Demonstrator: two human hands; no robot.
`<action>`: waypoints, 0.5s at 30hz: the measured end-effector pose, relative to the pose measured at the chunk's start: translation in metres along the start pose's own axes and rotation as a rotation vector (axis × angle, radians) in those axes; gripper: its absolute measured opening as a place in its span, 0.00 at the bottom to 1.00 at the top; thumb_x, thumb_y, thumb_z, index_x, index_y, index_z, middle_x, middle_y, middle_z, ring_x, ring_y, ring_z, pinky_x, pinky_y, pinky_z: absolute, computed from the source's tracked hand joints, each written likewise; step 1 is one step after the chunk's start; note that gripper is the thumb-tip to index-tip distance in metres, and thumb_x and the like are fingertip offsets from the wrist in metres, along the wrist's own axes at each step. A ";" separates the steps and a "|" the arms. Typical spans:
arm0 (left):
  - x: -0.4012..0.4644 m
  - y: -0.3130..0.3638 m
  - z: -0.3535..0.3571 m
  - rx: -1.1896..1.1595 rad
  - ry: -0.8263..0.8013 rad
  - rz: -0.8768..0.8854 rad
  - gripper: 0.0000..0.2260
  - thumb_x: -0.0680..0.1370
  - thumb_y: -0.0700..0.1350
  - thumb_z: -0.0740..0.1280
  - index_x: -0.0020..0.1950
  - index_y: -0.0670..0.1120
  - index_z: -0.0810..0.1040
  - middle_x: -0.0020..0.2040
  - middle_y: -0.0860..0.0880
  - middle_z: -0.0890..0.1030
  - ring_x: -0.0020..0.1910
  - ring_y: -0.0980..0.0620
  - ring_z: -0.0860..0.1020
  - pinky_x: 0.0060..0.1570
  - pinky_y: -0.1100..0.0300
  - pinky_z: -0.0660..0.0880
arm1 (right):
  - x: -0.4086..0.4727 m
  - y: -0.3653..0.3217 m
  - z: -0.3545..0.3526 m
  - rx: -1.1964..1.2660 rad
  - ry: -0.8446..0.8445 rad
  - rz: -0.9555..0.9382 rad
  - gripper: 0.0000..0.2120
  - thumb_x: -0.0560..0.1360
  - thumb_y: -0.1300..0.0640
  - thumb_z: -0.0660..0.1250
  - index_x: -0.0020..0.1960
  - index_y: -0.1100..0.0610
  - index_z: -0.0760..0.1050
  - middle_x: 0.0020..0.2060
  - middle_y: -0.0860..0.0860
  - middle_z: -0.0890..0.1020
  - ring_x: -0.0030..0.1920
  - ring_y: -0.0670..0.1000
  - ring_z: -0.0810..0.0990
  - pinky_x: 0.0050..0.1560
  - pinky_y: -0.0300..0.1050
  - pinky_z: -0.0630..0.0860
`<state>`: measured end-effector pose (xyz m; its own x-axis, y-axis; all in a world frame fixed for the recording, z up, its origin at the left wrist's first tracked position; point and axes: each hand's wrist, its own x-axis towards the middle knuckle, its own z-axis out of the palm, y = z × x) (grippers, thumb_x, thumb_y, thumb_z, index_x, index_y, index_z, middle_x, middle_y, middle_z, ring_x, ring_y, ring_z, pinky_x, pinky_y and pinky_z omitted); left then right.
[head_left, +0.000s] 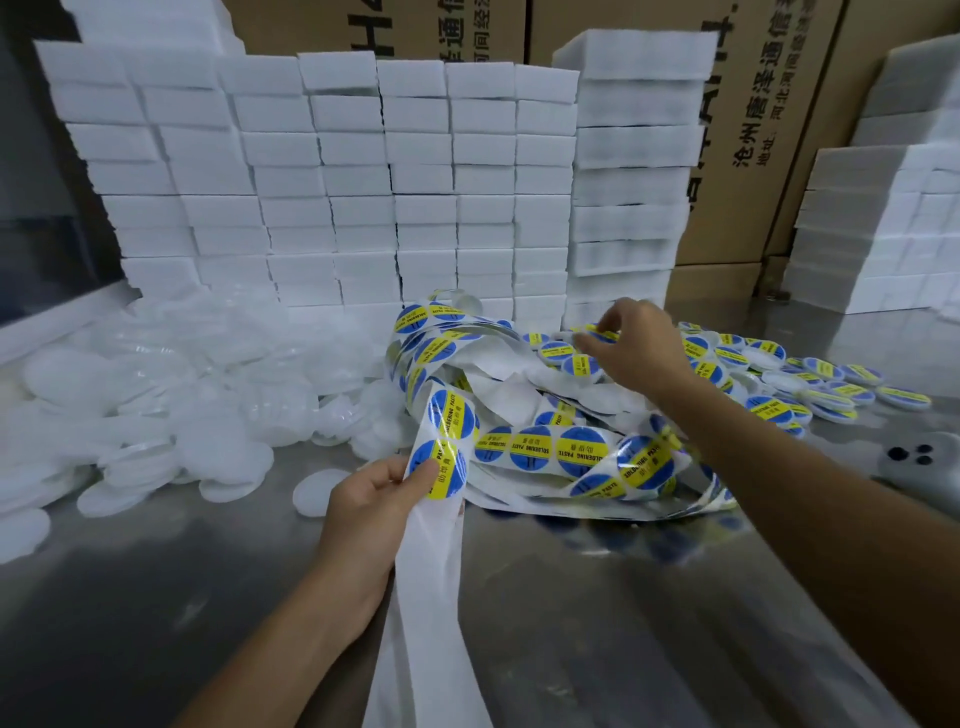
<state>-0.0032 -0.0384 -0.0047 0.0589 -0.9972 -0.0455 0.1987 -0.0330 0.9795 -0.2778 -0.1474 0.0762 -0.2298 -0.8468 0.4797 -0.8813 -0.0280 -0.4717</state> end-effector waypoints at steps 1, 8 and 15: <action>0.001 -0.001 0.000 0.010 -0.007 0.006 0.07 0.73 0.46 0.73 0.43 0.42 0.84 0.46 0.42 0.85 0.48 0.41 0.82 0.59 0.41 0.75 | 0.010 0.008 0.003 -0.070 -0.023 0.009 0.17 0.74 0.44 0.71 0.51 0.58 0.76 0.52 0.56 0.77 0.46 0.54 0.75 0.44 0.46 0.71; 0.004 -0.004 -0.002 0.030 0.026 0.043 0.17 0.72 0.55 0.72 0.39 0.39 0.80 0.47 0.32 0.80 0.42 0.45 0.75 0.48 0.50 0.71 | 0.028 0.037 0.032 -0.258 -0.216 0.096 0.14 0.78 0.45 0.65 0.47 0.57 0.74 0.49 0.56 0.80 0.47 0.58 0.77 0.47 0.52 0.75; 0.007 -0.007 -0.004 -0.004 -0.007 0.049 0.15 0.73 0.45 0.72 0.41 0.33 0.73 0.38 0.38 0.77 0.40 0.44 0.72 0.45 0.50 0.69 | 0.024 0.017 0.022 -0.299 -0.287 0.079 0.24 0.80 0.40 0.57 0.71 0.52 0.69 0.69 0.54 0.74 0.68 0.59 0.72 0.69 0.62 0.65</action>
<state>0.0001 -0.0452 -0.0132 0.0623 -0.9980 0.0040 0.1994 0.0163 0.9798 -0.2893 -0.1799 0.0640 -0.2142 -0.9550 0.2049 -0.9563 0.1624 -0.2430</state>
